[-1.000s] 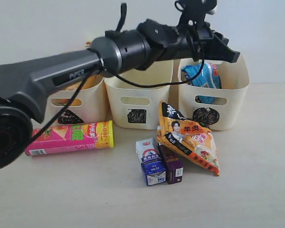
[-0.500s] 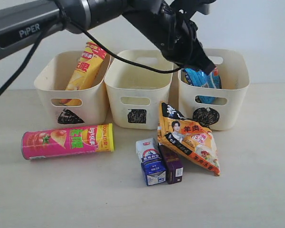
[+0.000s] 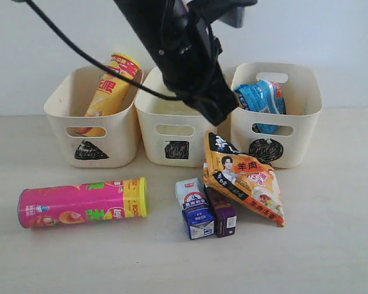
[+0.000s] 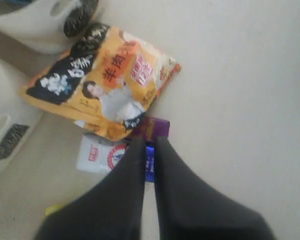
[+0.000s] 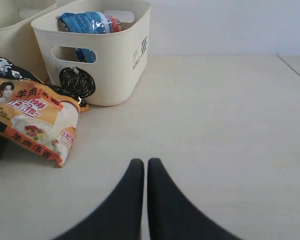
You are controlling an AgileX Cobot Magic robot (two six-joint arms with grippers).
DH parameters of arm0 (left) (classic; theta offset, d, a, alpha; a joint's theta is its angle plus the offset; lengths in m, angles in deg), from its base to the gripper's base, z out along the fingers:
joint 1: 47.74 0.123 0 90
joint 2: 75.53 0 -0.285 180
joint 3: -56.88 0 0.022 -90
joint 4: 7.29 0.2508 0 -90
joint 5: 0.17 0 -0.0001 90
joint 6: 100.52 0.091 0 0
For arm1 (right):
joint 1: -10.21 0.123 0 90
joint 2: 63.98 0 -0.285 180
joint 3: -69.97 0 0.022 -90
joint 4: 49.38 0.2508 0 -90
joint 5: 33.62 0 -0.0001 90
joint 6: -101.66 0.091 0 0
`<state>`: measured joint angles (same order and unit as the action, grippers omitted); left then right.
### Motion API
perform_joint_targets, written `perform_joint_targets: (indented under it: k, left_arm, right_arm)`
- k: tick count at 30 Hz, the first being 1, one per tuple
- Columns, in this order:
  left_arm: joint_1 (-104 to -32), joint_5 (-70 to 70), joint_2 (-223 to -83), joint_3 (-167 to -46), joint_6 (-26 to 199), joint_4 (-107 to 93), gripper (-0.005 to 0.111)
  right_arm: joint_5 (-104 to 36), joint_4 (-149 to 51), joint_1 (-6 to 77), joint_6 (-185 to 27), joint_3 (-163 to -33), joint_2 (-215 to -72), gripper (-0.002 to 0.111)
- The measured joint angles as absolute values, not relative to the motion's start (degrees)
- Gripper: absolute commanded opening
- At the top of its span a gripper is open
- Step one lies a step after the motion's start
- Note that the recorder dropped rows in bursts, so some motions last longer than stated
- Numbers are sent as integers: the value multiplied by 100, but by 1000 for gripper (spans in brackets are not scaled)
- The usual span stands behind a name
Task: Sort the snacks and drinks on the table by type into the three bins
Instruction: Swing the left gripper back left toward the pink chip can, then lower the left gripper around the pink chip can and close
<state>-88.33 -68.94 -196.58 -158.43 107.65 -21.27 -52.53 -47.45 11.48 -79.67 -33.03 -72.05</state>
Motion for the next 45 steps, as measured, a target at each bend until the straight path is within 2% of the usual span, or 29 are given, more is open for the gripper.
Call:
perform_joint_targets:
  k: [6, 12, 17, 22, 23, 25, 26, 27, 28, 30, 35, 45]
  left_arm:
    - [-8833, -6345, -18695, -13705, 11360, -2061, 4]
    - [-8833, -6956, -18027, -13053, 11504, -1260, 4]
    - [-8338, -6930, -17470, -12045, 11637, -968, 4]
    - [-7616, -5960, -17074, -11102, 12491, -812, 4]
    - [-7481, -5803, -17074, -11061, 12670, -812, 7]
    - [-7344, -5610, -17178, -11048, 13041, -812, 32]
    - [-7312, -5584, -17242, -11048, 13237, -812, 56]
    - [-7300, -5540, -17390, -11048, 13622, -812, 70]
    - [-7300, -5505, -17486, -11045, 13832, -812, 92]
    - [-7300, -5247, -17745, -11036, 14061, -823, 107]
    - [-7300, -4384, -18056, -11036, 13937, -770, 109]
    - [-6980, -3794, -18454, -11036, 13894, -256, 109]
  right_arm:
    - [-5253, -4745, 1148, -7967, -3303, -7205, 0]
    - [-5253, -4745, 1148, -7967, -3303, -7205, 0]
    - [-5253, -4745, 1148, -7967, -3303, -7205, 0]
    - [-5253, -4745, 1148, -7967, -3303, -7205, 0]
    - [-5253, -4745, 1148, -7967, -3303, -7205, 0]
    - [-5253, -4745, 1148, -7967, -3303, -7205, 0]
    - [-5253, -4745, 1148, -7967, -3303, -7205, 0]
    - [-5253, -4745, 1148, -7967, -3303, -7205, 0]
    - [-5253, -4745, 1148, -7967, -3303, -7205, 0]
    - [-5253, -4745, 1148, -7967, -3303, -7205, 0]
    - [-5253, -4745, 1148, -7967, -3303, -7205, 0]
    - [-5253, -4745, 1148, -7967, -3303, -7205, 0]
